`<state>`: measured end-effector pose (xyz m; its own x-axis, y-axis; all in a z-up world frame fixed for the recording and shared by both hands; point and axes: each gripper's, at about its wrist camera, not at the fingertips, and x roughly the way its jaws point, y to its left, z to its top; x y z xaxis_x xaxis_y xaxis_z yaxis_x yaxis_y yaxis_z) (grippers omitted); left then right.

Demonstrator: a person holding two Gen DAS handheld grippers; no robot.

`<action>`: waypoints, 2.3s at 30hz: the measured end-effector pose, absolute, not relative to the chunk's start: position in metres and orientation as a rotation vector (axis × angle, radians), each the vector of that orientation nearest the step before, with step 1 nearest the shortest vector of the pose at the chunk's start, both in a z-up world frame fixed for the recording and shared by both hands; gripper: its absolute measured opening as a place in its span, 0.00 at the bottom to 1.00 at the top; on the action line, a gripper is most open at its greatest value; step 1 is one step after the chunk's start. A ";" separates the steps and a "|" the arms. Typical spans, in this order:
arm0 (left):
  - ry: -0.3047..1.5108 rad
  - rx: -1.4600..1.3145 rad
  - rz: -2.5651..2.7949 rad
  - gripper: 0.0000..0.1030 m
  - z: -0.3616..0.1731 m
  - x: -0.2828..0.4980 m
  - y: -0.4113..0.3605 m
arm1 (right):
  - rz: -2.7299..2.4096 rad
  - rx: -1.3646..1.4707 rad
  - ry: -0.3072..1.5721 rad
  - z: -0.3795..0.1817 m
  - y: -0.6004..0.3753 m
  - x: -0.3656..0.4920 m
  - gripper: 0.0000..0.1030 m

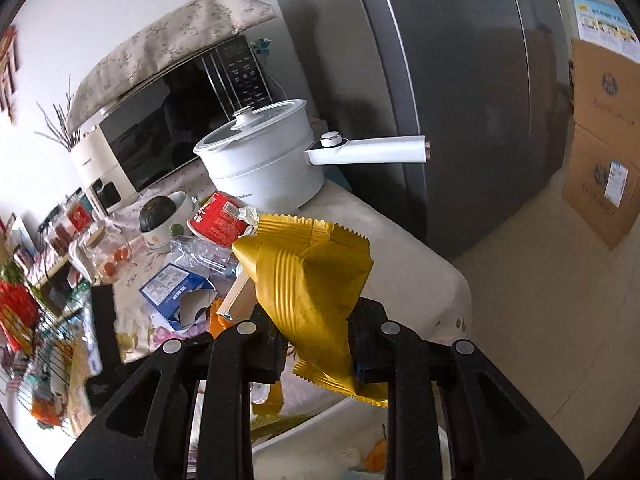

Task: Collect trash
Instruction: 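Close the left tool on the orange peel piece and lift it, then carry the wrapper and peel over the white bin and open both tools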

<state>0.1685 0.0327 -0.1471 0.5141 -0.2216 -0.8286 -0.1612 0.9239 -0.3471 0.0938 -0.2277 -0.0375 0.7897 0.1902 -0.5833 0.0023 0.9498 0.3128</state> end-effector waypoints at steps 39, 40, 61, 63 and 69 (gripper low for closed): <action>0.771 -0.304 -0.266 0.03 -0.054 0.083 0.020 | 0.105 0.201 0.665 -0.033 -0.224 0.053 0.23; 0.768 -0.302 -0.279 0.03 -0.051 0.079 0.019 | 0.106 0.192 0.670 -0.034 -0.223 0.050 0.23; 0.783 -0.239 -0.402 0.04 -0.050 0.047 -0.011 | 0.075 0.127 0.791 -0.076 -0.217 -0.012 0.64; 0.787 -0.229 -0.421 0.04 -0.051 0.045 -0.018 | 0.043 0.146 0.777 -0.075 -0.225 -0.013 0.78; 0.800 -0.200 -0.476 0.04 -0.053 0.040 -0.038 | -0.052 0.209 0.749 -0.072 -0.250 -0.017 0.92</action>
<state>0.0399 -0.0384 -0.0530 0.5989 -0.4811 -0.6402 0.3331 0.8766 -0.3472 -0.0166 -0.2500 -0.0721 0.7322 0.0271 -0.6805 0.1215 0.9780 0.1698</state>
